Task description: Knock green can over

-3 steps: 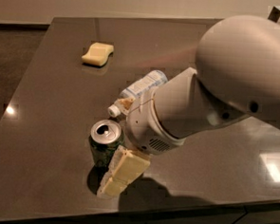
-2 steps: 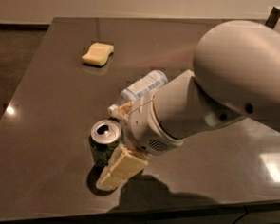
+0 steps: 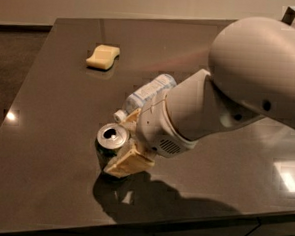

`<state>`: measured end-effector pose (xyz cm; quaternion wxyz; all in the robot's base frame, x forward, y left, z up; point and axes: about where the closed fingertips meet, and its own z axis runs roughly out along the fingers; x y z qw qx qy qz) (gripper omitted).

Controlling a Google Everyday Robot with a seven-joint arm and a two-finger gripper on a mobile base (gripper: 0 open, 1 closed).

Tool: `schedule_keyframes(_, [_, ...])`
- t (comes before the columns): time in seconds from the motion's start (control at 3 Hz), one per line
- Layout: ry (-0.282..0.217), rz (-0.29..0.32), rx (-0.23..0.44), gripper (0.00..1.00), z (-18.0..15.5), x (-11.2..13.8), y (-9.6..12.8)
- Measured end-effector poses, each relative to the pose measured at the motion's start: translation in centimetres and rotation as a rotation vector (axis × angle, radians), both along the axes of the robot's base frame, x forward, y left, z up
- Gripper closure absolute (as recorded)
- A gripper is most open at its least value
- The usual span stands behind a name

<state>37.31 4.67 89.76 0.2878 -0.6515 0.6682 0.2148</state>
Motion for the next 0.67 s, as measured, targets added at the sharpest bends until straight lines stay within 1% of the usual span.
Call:
schedule_keyframes(0.33, [0.01, -0.011, 0.009, 0.87, 1.4, 0.9, -0.7])
schedule_keyframes(0.67, [-0.002, -0.006, -0.056, 1.0, 3.6, 1.9, -1.6])
